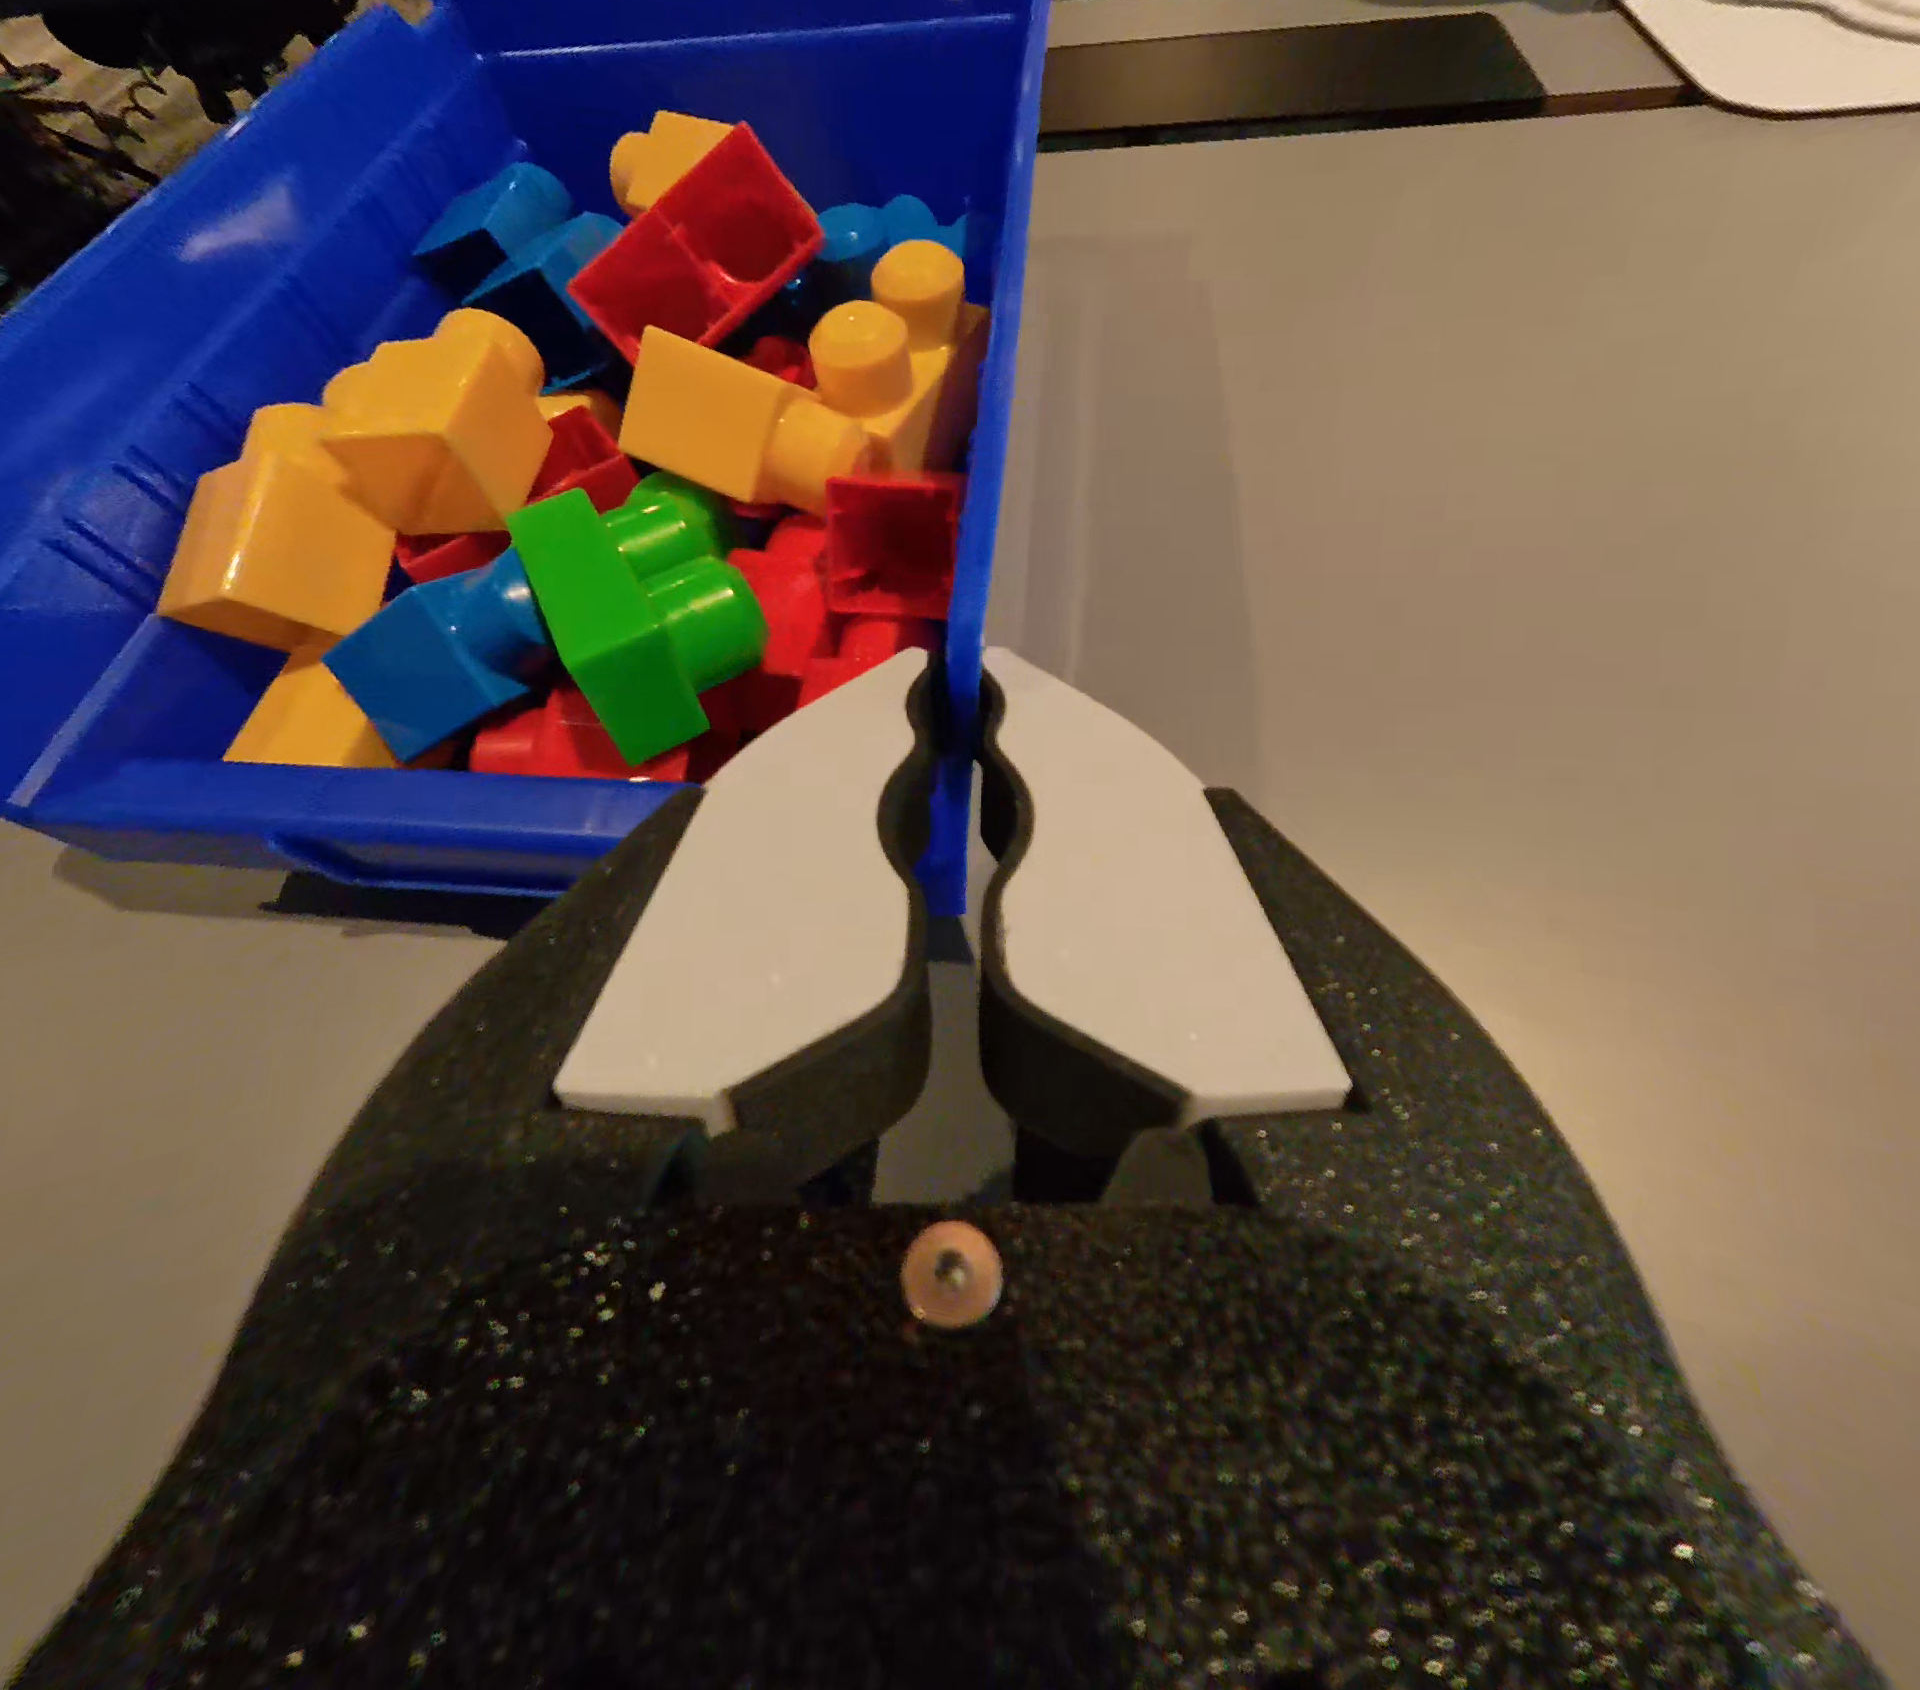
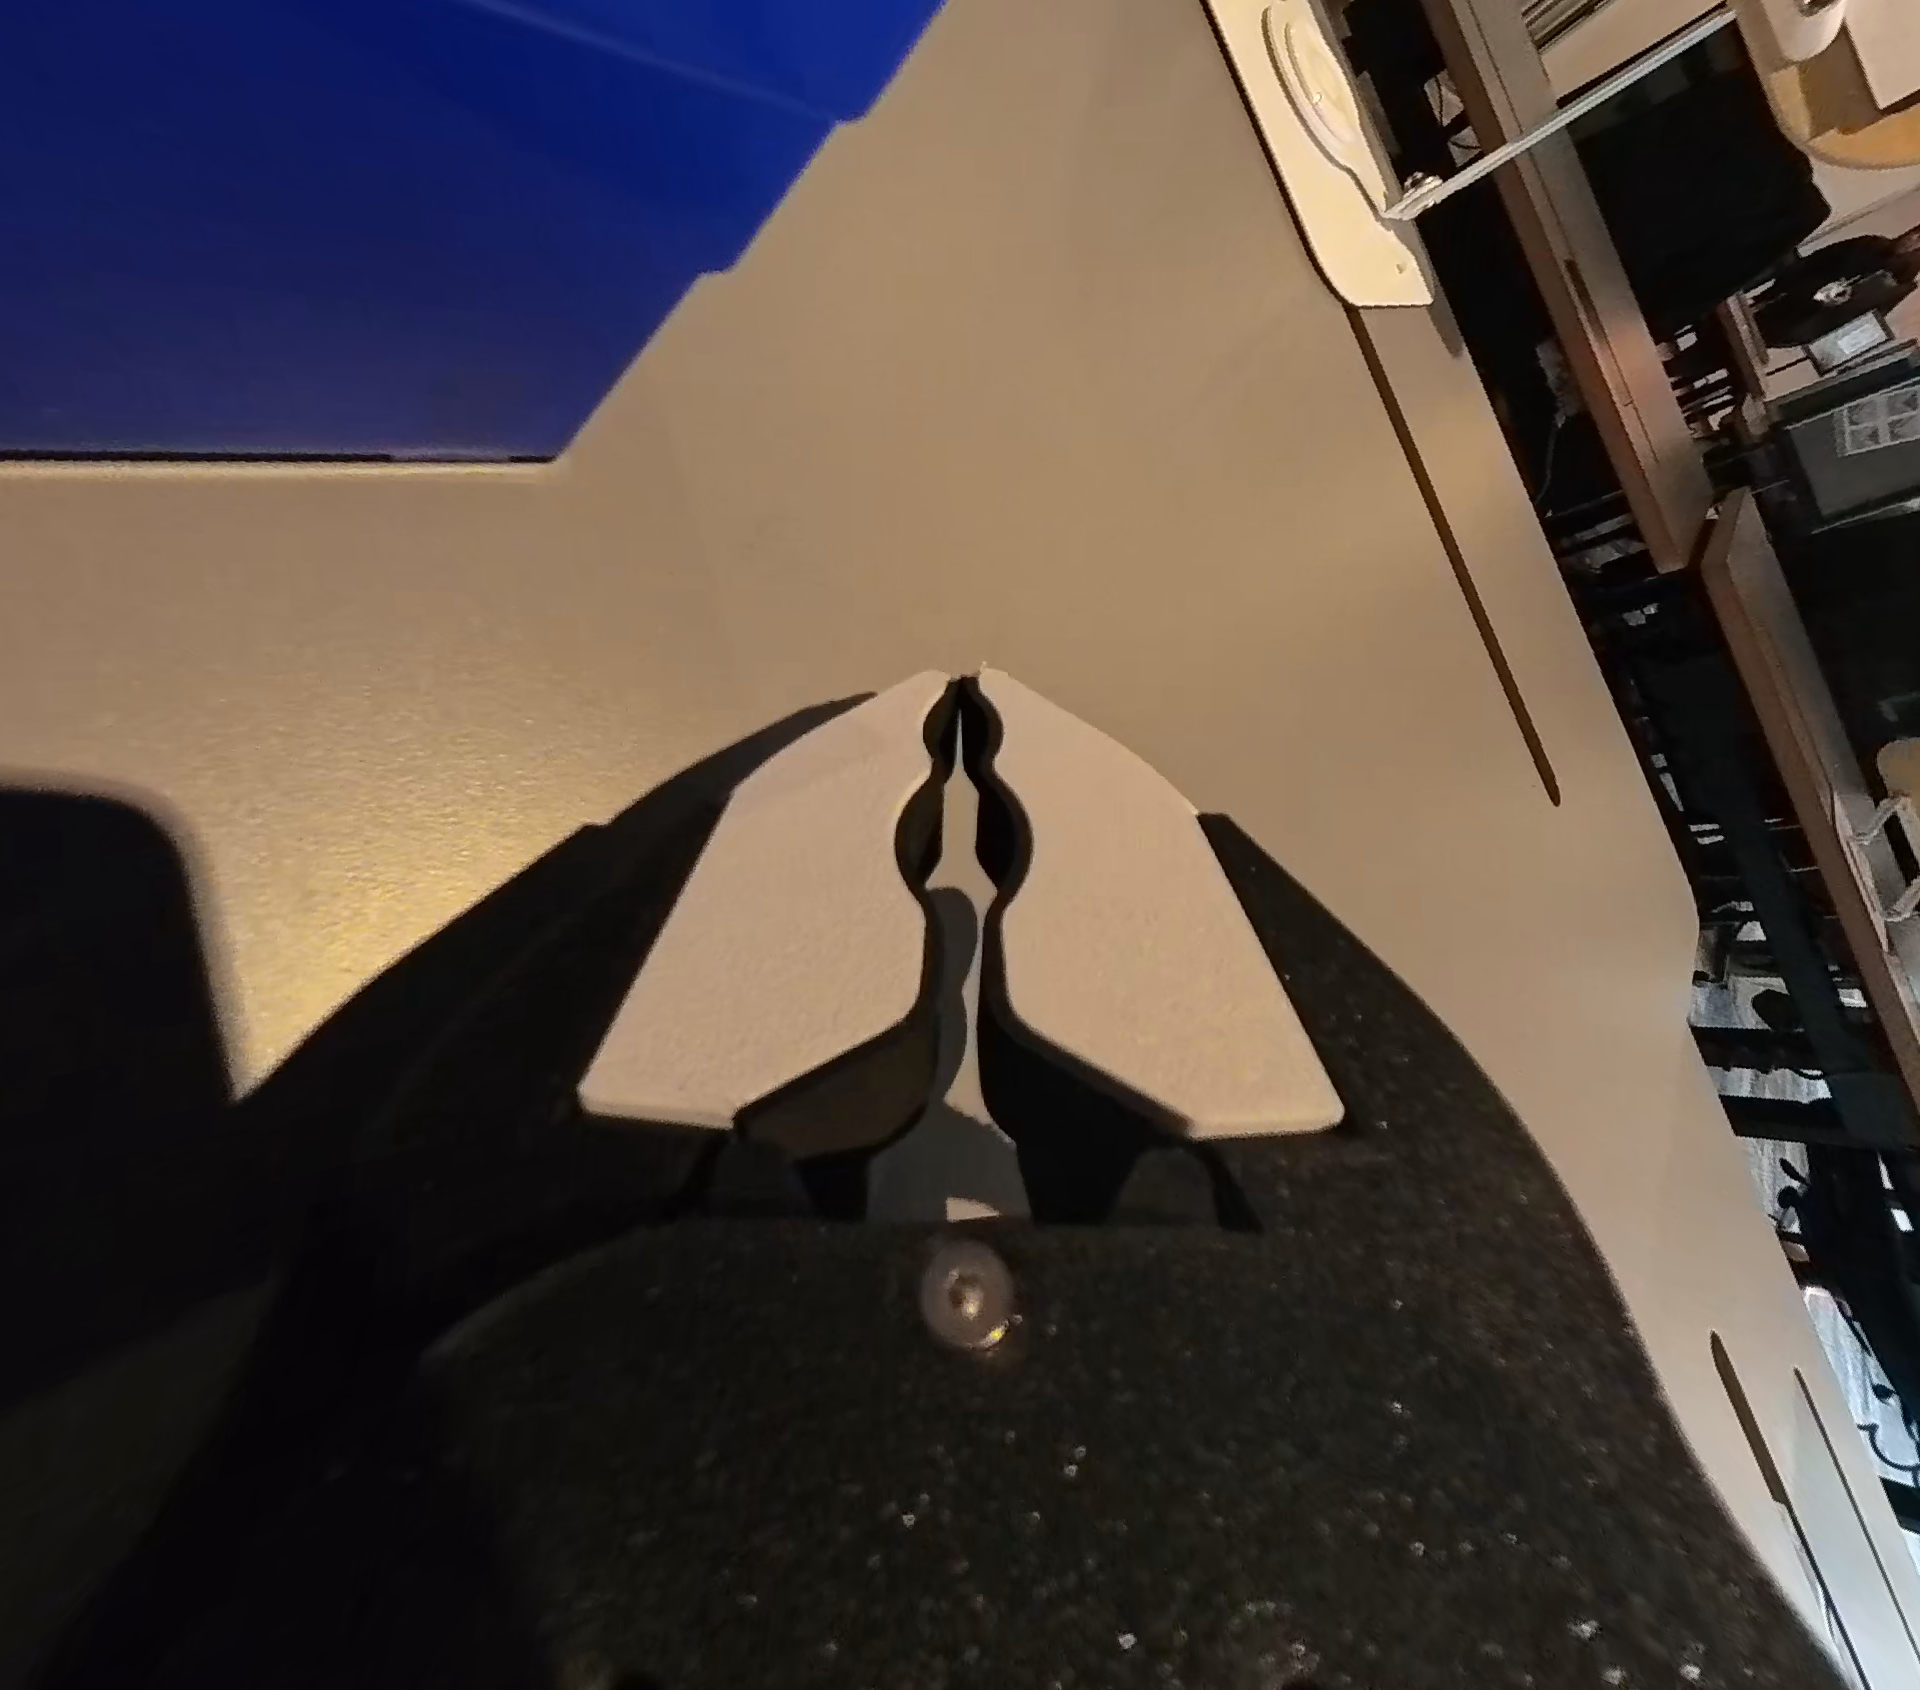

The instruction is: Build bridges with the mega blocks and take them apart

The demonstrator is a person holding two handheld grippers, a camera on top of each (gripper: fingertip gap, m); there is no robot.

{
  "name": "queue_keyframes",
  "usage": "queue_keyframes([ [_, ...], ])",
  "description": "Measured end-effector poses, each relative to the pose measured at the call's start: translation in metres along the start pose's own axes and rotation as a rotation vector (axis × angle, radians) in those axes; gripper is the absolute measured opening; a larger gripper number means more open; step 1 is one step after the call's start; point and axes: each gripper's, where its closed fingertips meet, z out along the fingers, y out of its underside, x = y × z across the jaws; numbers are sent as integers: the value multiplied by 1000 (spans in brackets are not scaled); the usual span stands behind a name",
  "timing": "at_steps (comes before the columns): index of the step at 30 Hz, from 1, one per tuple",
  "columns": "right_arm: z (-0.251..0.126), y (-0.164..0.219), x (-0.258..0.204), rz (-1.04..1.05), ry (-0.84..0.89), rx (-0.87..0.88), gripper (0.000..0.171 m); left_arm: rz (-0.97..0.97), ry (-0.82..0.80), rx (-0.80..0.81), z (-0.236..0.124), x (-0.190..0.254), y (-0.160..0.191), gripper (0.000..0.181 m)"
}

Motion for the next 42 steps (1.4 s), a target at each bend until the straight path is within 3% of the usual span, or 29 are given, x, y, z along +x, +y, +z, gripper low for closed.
queue_keyframes([
  [6, -1, 3, 2, 31, 0, -17, 0, -15, -2, 42, 1, 2, -1, 4],
  [8, -2, 7, 8, 97, 24, -44, 4, -43, -2, 66, -2, 2, 0, 23],
  [9, -5, 8, 12, 165, 34, -47, 8, -66, -5, 89, -5, 1, -2, 33],
  [11, -17, -1, 15, 416, -8, 22, 20, -94, 4, 163, -16, 1, -9, 36],
  [13, -37, -31, 11, 749, -185, 193, 31, -108, 19, 213, -24, 4, -15, 36],
  [15, -58, -61, 2, 883, -384, 277, 55, -112, 43, 200, -24, 10, -11, 36],
  [17, -73, -78, -3, 888, -454, 261, 75, -126, 84, 156, -20, 20, -1, 40],
  [21, -80, -93, -25, 866, -499, 176, 77, -59, 48, 147, -26, 28, 2, 52],
  [25, -68, -97, -46, 881, -557, 122, 83, -5, 93, 140, -28, 43, 3, 43],
  [27, -63, -98, -52, 874, -571, 93, 79, 24, 95, 124, -27, 48, 6, 43],
  [29, -65, -103, -55, 851, -617, 106, 59, 46, 95, 111, -26, 51, 7, 43],
  [34, -66, -91, -38, 715, -558, 5, 40, 47, 105, 103, -25, 53, 8, 43],
  [37, -67, -72, -16, 613, -494, -86, 27, 47, 114, 101, -25, 54, 9, 43],
  [42, -63, -28, 33, 423, -391, -240, 20, 61, 125, 89, -24, 57, 10, 43],
])
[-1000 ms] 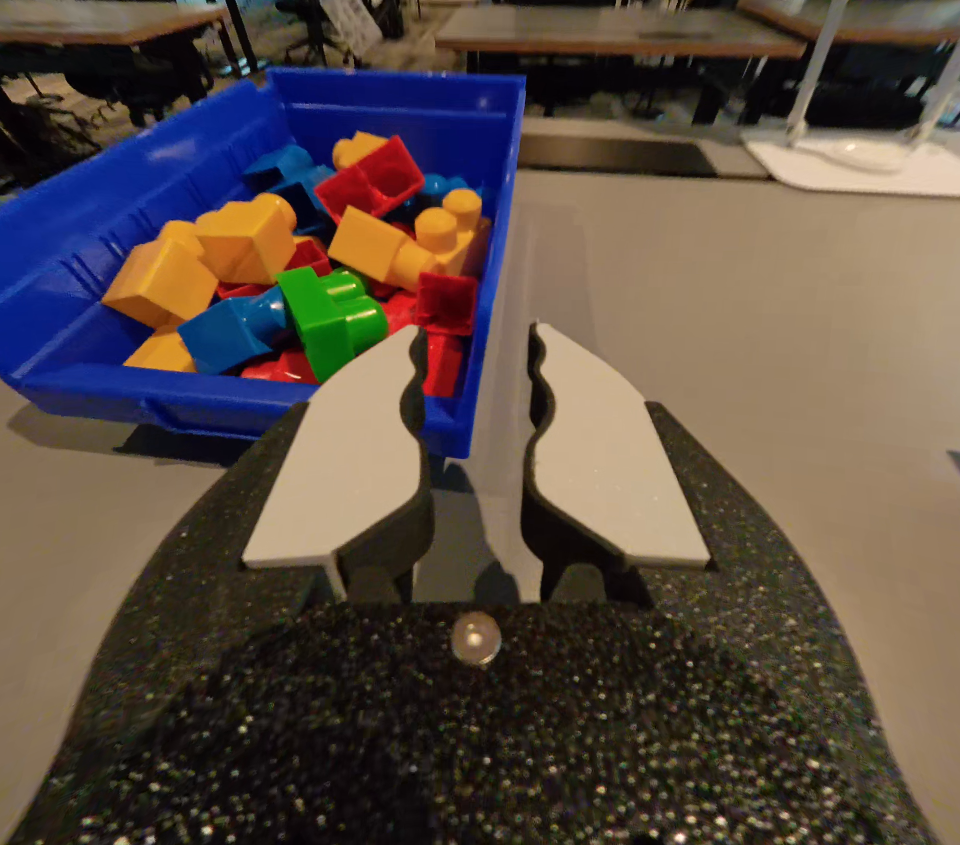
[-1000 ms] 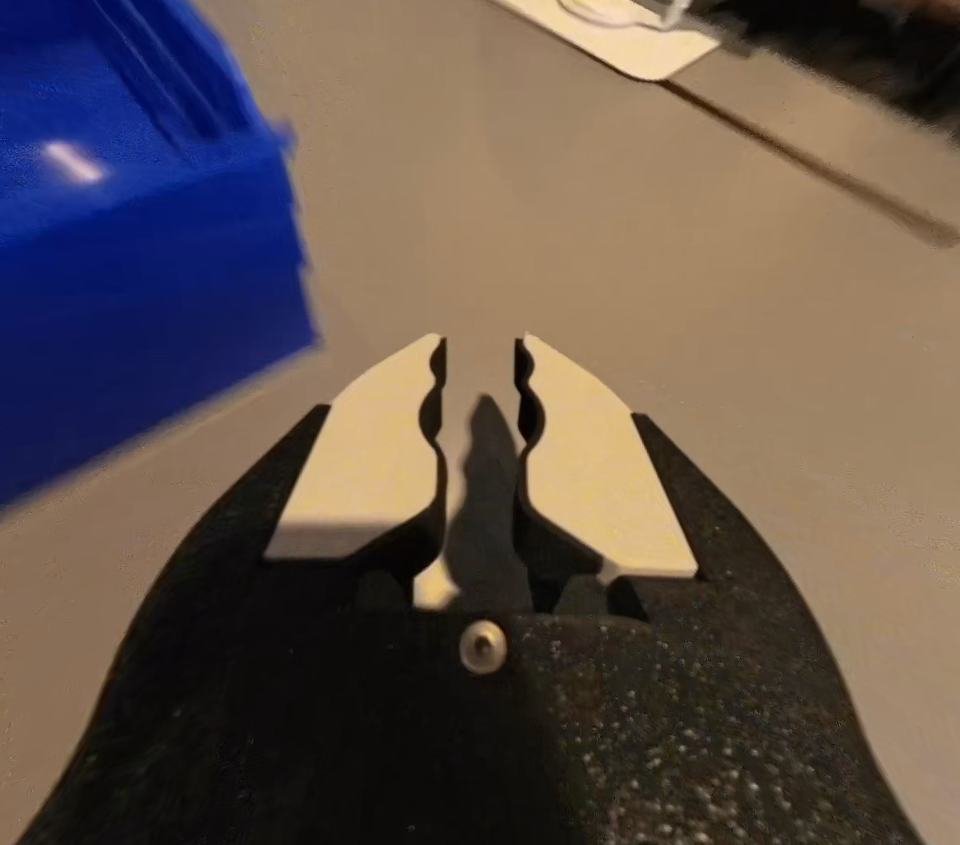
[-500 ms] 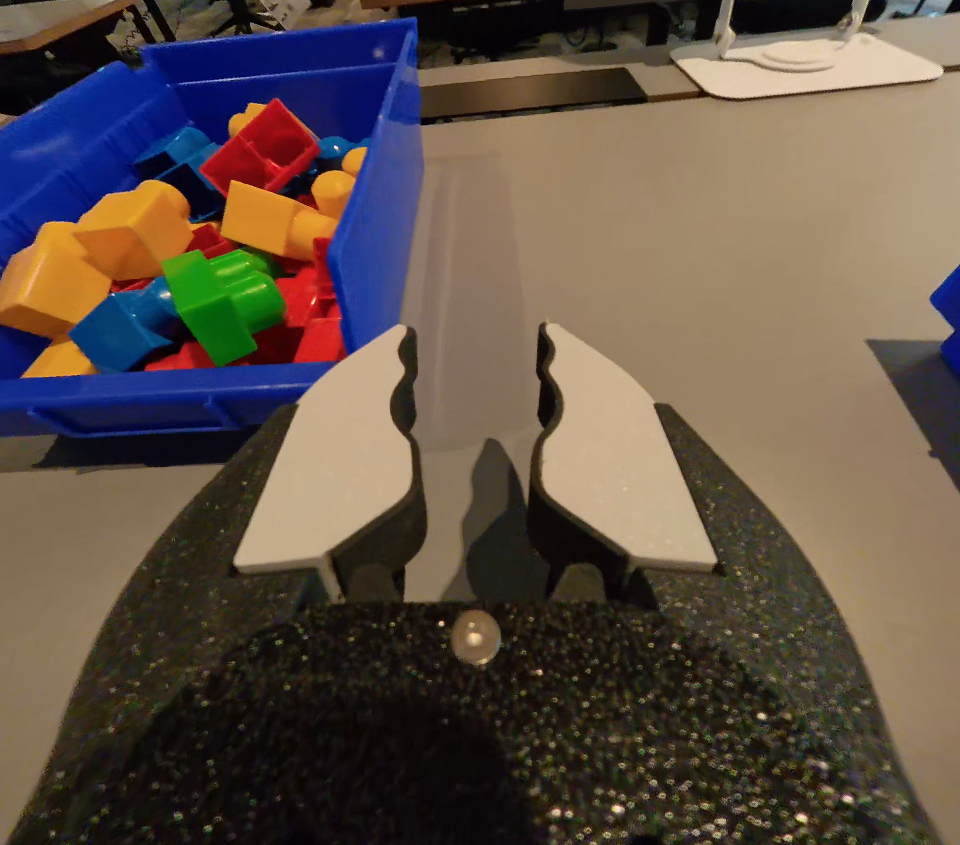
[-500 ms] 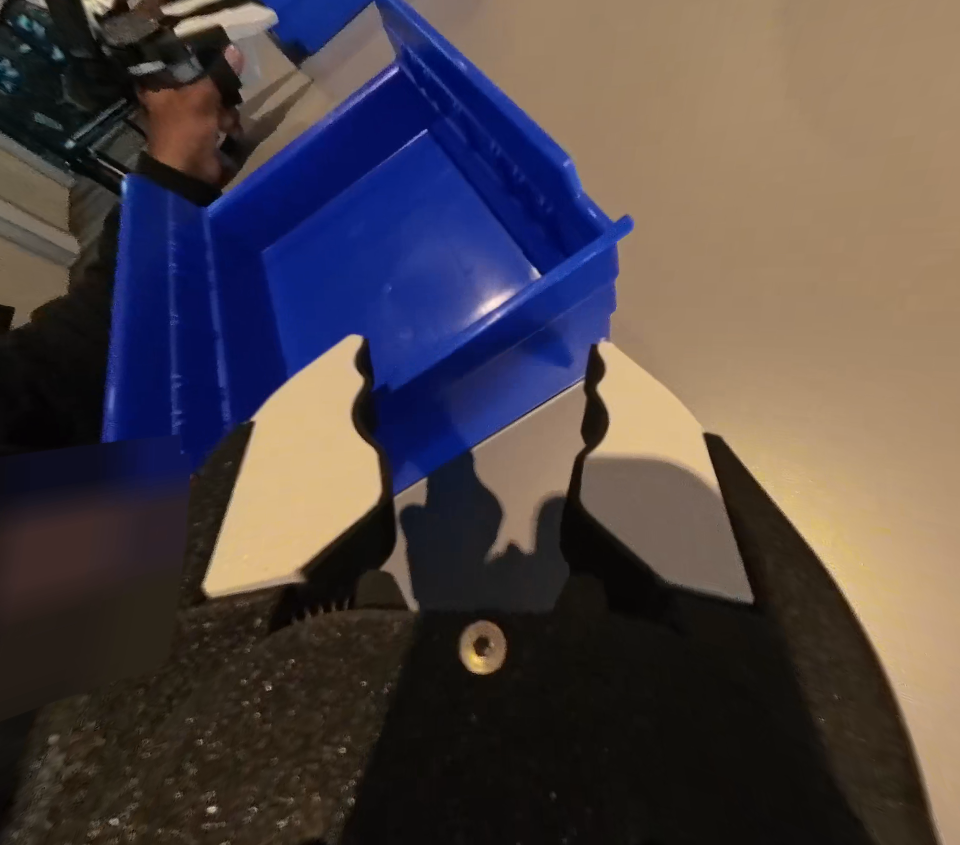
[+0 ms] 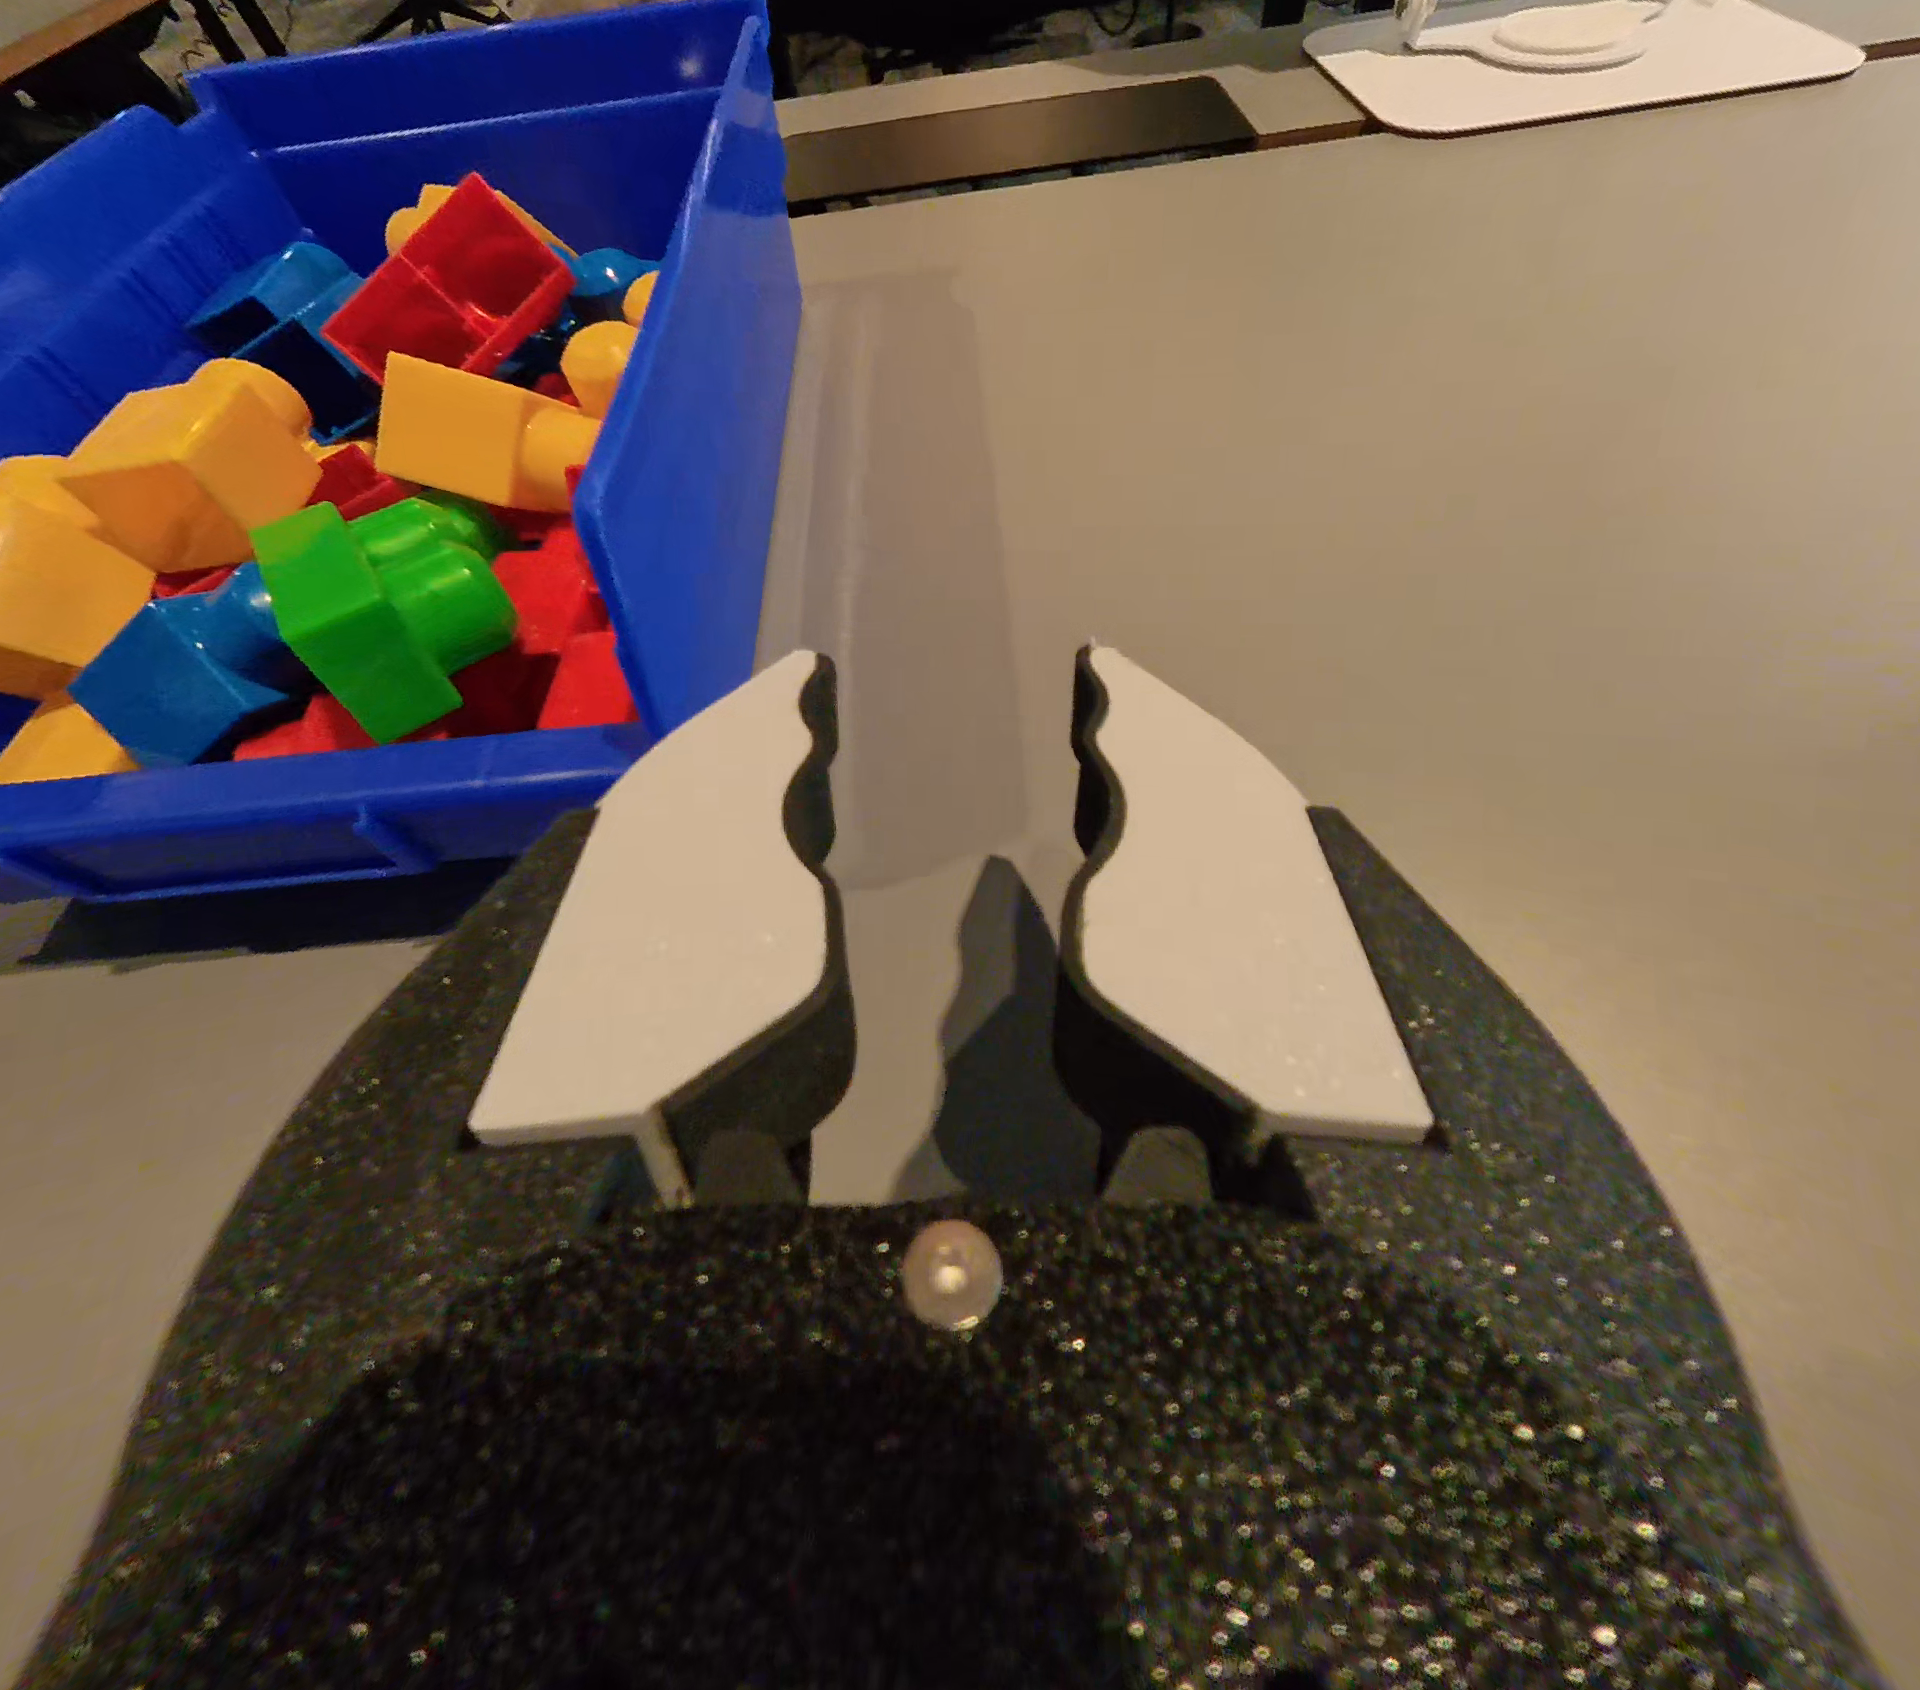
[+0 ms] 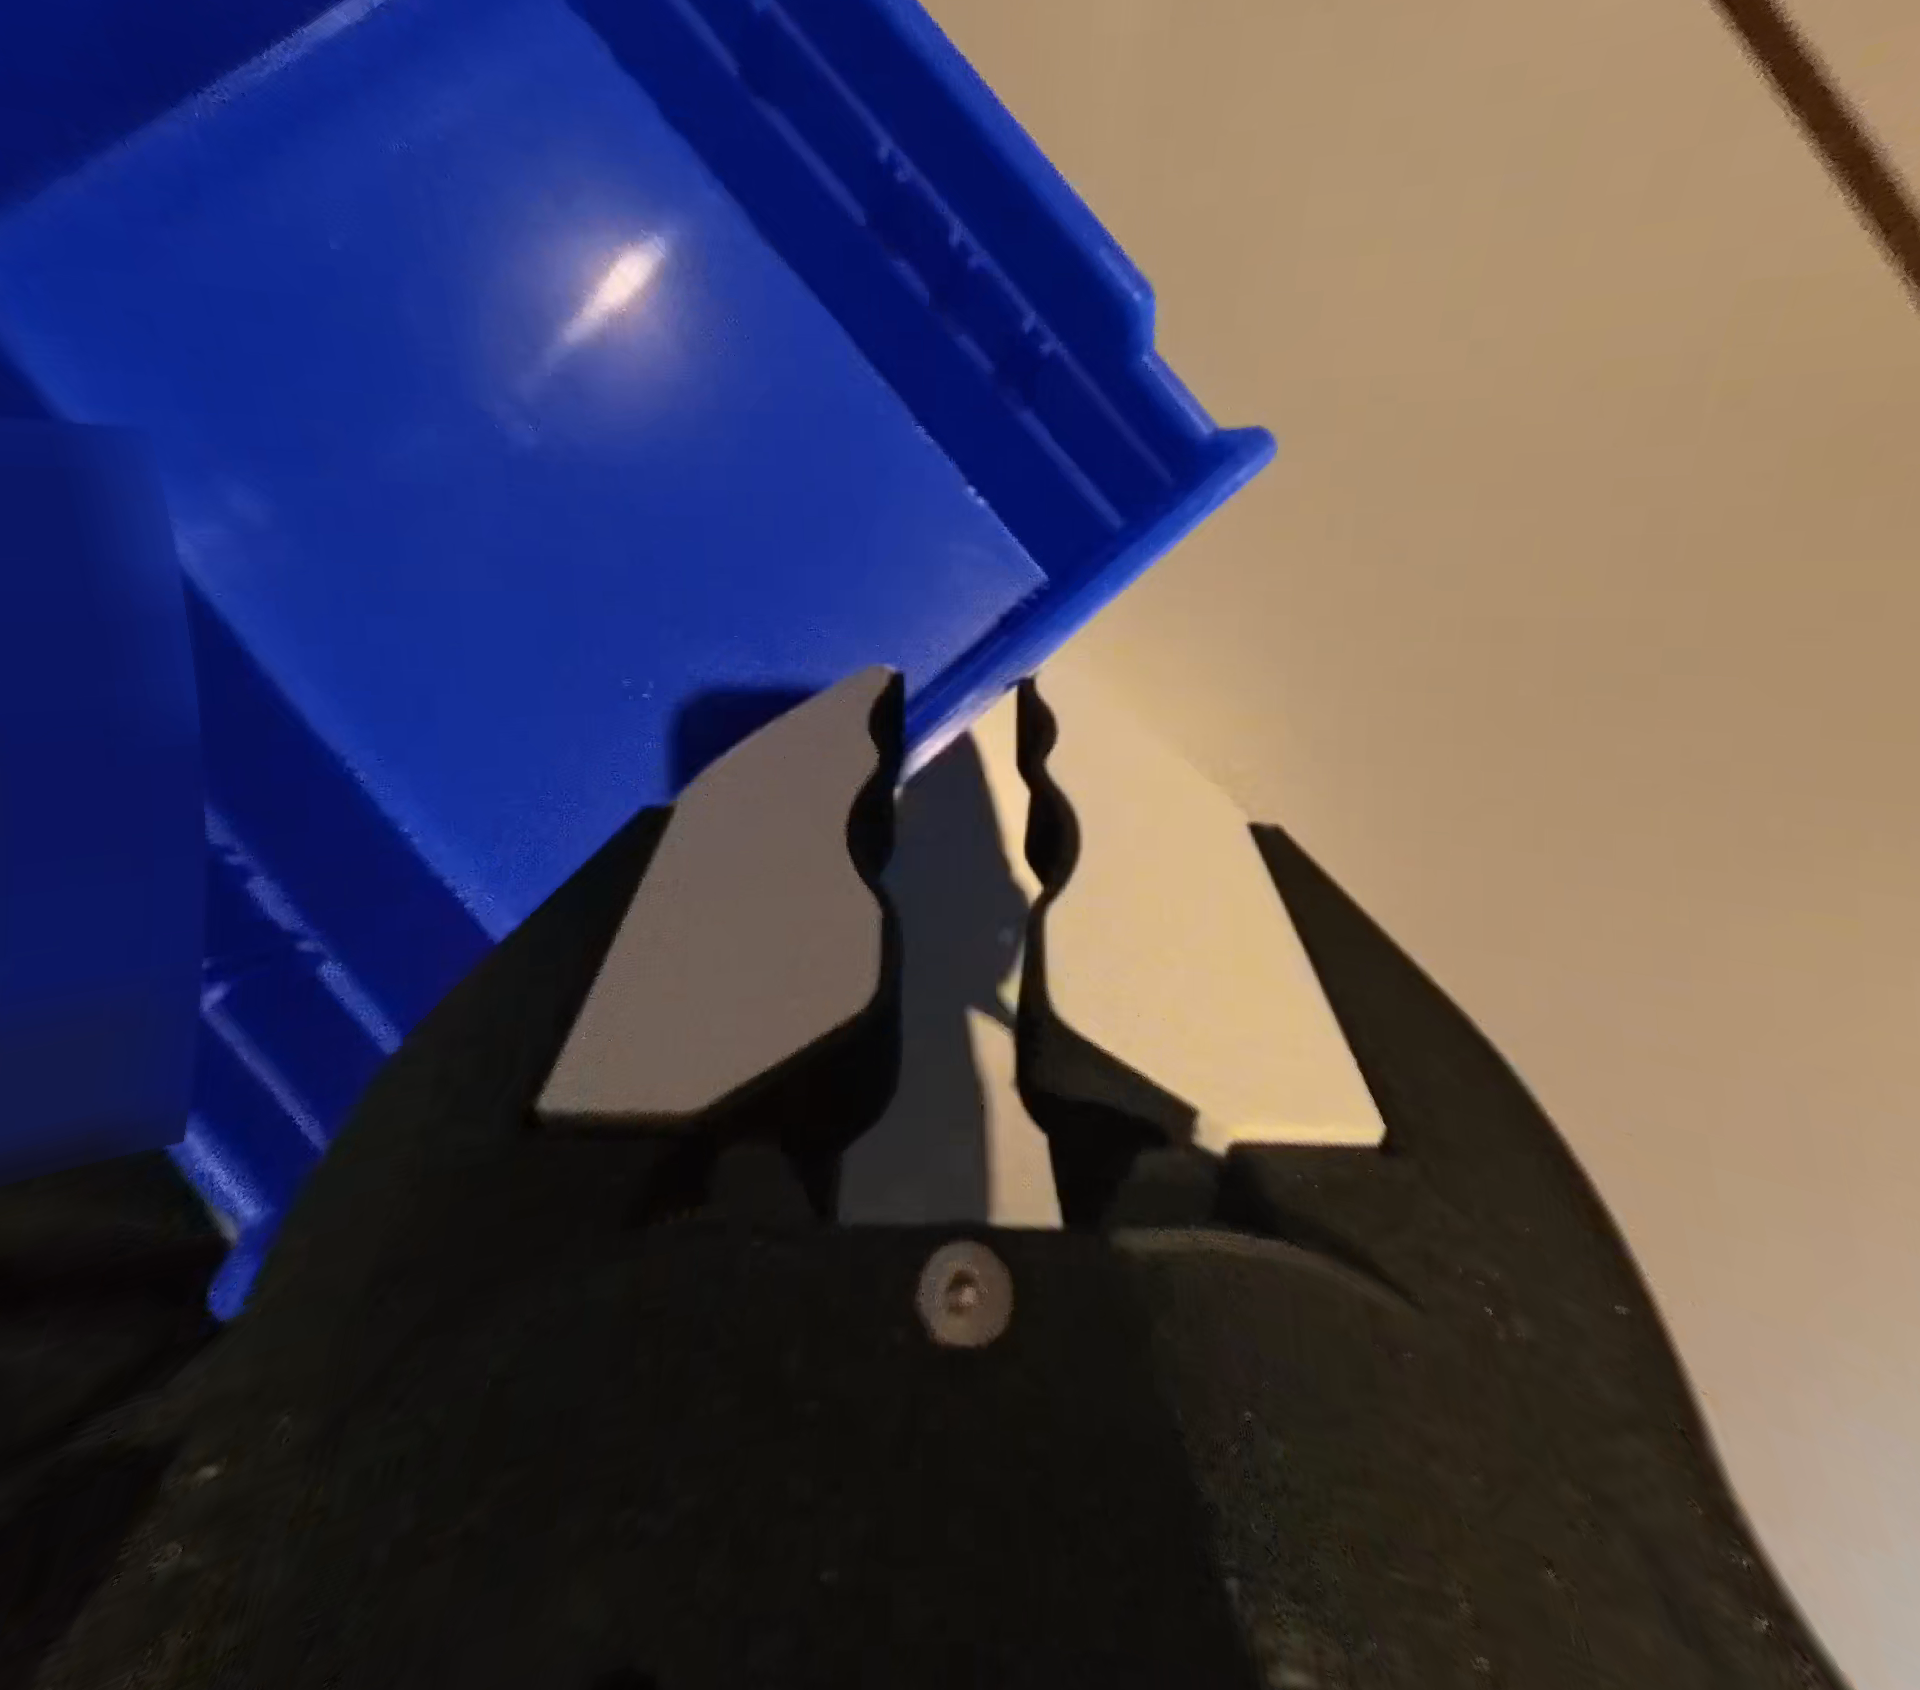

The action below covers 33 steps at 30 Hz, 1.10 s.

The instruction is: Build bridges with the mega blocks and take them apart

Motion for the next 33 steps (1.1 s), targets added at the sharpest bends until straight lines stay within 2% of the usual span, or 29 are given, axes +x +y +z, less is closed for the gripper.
queue_keyframes([
  [3, -11, 17, 50, -107, 165, -103, 19, 1, 6, -5, 0, 1, 1, 42],
  [6, -32, 29, 101, -145, 439, -145, 14, -1, 7, -3, 0, 1, 0, 42],
  [8, -49, 23, 110, -70, 534, -40, 31, -1, 8, -4, 0, 1, 1, 42],
  [10, -66, 6, 88, 29, 504, 148, 38, 2, 7, -9, 1, 1, 1, 42],
  [14, -82, -37, -20, 109, 198, 477, 42, 9, 4, -17, 1, 2, 2, 42],
  [17, -52, -35, -78, -15, 208, 365, 46, 13, 4, -23, 1, 4, 3, 42],
  [19, -27, -36, -105, -57, 207, 304, 51, 14, 6, -22, 1, 4, 3, 41],
  [22, -1, -48, -132, -105, 241, 285, 50, 16, 8, -14, 0, 6, 2, 41],
  [27, 27, -51, -144, -172, 312, 210, 50, 12, 17, -26, 1, 6, 3, 41],
  [33, 12, -36, -140, -144, 237, 183, 26, 24, 26, -48, 3, 9, 6, 41],
])
